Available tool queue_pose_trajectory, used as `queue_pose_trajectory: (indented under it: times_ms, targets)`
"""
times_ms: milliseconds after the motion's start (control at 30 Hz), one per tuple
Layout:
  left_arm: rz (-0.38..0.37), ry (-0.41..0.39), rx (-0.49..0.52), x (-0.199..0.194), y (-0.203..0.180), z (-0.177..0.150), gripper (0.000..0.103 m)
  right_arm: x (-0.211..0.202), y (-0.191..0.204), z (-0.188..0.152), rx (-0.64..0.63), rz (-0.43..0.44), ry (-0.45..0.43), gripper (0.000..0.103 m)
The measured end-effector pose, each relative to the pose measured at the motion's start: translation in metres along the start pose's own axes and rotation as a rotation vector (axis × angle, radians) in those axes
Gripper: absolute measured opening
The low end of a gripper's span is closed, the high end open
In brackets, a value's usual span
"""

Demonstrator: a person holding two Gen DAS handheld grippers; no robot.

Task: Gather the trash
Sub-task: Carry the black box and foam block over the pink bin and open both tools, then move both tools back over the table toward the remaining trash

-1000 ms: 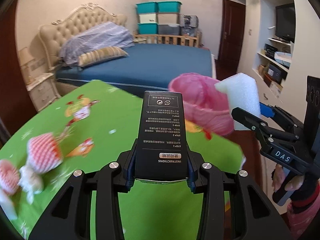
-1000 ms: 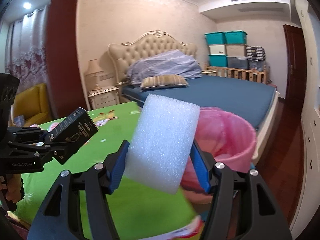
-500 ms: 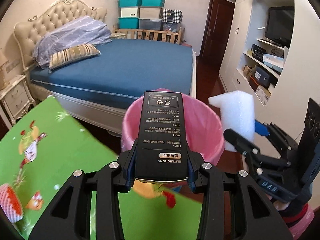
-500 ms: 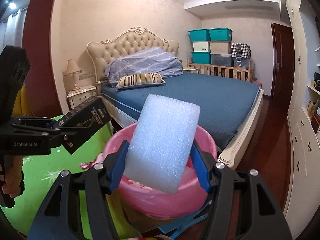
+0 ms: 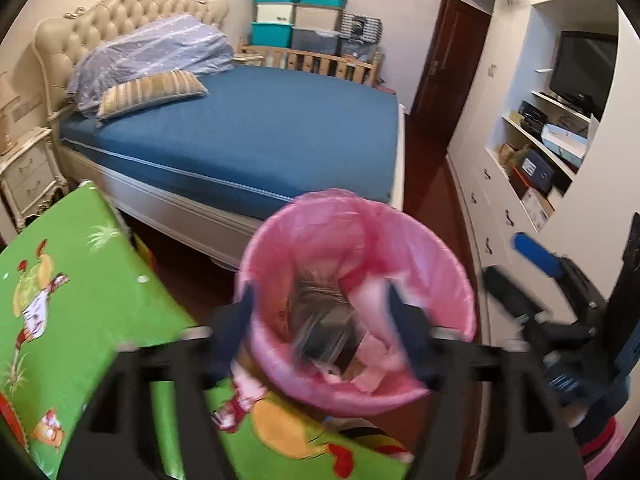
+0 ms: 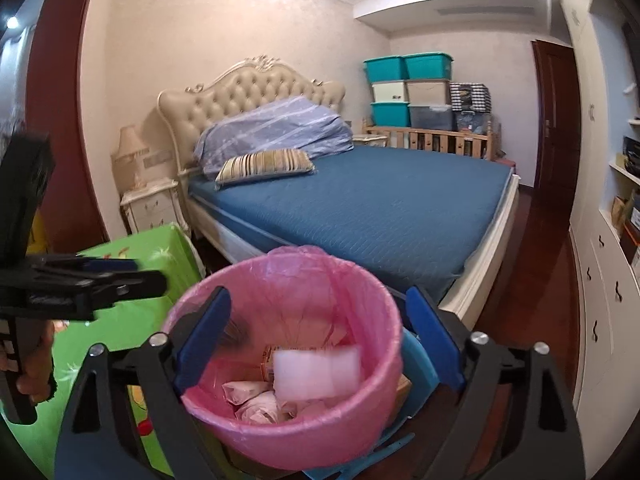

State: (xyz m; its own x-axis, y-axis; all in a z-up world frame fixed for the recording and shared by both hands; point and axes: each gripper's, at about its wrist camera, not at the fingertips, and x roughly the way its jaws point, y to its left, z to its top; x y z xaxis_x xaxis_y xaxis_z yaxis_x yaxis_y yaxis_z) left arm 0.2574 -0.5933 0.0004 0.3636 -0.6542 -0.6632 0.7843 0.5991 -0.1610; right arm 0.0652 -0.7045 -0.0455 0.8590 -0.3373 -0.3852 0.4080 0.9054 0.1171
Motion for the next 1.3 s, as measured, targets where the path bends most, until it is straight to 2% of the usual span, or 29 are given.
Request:
queue_pose_trajectory:
  times_ms: [33,100,200,267,433,500,767,1000,1133,1300]
  targets:
    - [0.013,-0.029,-0.007,-0.010,0.005,-0.005,0.093,-0.007,-0.001,-0.001,0.008,0.000,-0.007,0.088]
    - [0.049,-0.069,-0.014,-0.029,0.016,-0.016,0.093,-0.021,-0.001,-0.002,0.021,0.008,-0.017,0.088]
    - [0.074,-0.041,0.000,-0.050,0.026,-0.036,0.094,-0.042,0.010,-0.006,0.017,0.017,-0.017,0.092]
    - [0.139,-0.017,0.018,-0.067,0.035,-0.053,0.094,-0.054,0.027,-0.012,0.005,0.031,-0.015,0.094]
    - [0.340,-0.035,0.098,-0.124,0.067,-0.109,0.094,-0.067,0.081,-0.023,-0.025,0.102,-0.002,0.096]
    - [0.378,-0.035,0.094,-0.147,0.084,-0.131,0.094,-0.064,0.109,-0.028,-0.038,0.133,0.014,0.096]
    - [0.462,-0.051,-0.065,-0.245,0.167,-0.221,0.094,-0.043,0.238,-0.049,-0.096,0.288,0.110,0.096]
    - [0.637,-0.064,-0.290,-0.329,0.254,-0.290,0.094,-0.037,0.348,-0.070,-0.198,0.432,0.188,0.096]
    - [0.725,-0.060,-0.375,-0.355,0.287,-0.317,0.094,-0.035,0.402,-0.083,-0.272,0.492,0.231,0.096]
    - [0.771,-0.056,-0.431,-0.365,0.314,-0.336,0.094,-0.018,0.455,-0.089,-0.342,0.533,0.302,0.096]
